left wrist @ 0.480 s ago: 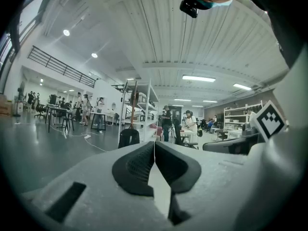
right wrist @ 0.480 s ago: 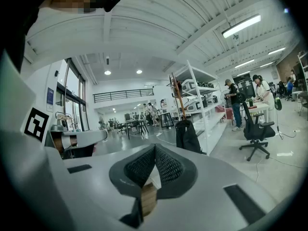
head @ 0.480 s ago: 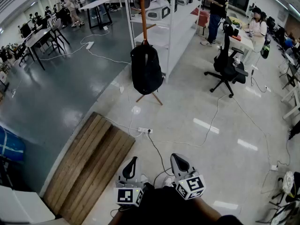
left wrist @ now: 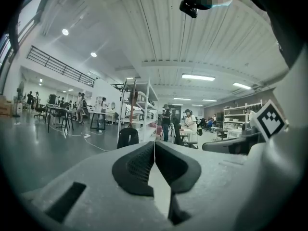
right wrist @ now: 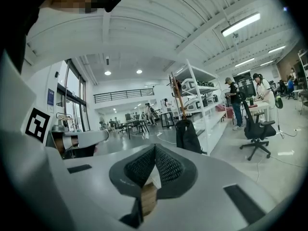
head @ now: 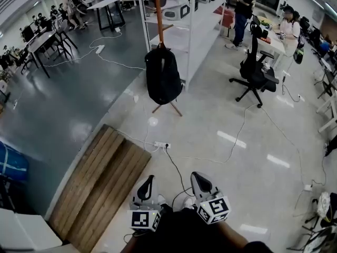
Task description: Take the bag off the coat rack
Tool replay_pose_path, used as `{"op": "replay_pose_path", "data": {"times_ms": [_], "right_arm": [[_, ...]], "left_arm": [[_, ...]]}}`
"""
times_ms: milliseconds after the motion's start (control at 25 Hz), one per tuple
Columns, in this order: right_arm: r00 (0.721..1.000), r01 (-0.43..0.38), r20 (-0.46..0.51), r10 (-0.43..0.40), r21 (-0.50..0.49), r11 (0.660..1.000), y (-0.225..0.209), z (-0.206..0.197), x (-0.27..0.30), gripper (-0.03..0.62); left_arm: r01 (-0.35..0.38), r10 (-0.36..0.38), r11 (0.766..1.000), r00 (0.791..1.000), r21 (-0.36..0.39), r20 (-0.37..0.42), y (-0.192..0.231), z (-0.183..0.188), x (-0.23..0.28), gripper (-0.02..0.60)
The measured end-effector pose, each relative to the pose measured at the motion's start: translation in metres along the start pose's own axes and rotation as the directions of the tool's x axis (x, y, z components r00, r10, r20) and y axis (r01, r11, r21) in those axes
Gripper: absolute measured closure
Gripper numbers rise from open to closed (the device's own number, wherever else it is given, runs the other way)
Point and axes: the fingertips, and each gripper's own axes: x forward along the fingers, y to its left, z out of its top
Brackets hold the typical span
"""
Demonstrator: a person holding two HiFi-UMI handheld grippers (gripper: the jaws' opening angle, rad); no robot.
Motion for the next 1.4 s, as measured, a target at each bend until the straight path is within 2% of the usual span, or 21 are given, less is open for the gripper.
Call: {"op": "replay_pose_path", "data": {"times_ms": [600, 920, 1200, 1400], "right_arm": [[0.999, -0.032, 0.009, 0.032, -0.006, 0.999, -0.044, 0.004, -0.014, 0.582], [0.997, -0.081, 0.004, 0.082, -0.017, 0.997, -0.069, 0.008, -0.014, 0.582], [0.996, -0.094, 0.010, 0.094, -0.019, 0.995, -0.075, 0.003, 0.012, 0.582], [0.996, -0.088, 0.000, 0.088, -0.022, 0.996, -0.083, 0.008, 0.054, 0.581]], "left_arm": [[-0.014, 0.014, 1.000, 1.000, 0.009, -0.003, -0.046, -0.004, 0.027, 0.563], [-0.036, 0.036, 0.999, 0.999, 0.031, 0.016, -0.072, 0.005, 0.048, 0.563], [-0.055, 0.055, 0.998, 0.998, 0.023, -0.005, -0.055, -0.006, 0.064, 0.563], [-0.048, 0.048, 0.999, 0.999, 0.009, -0.007, -0.028, -0.008, 0.101, 0.563]]}}
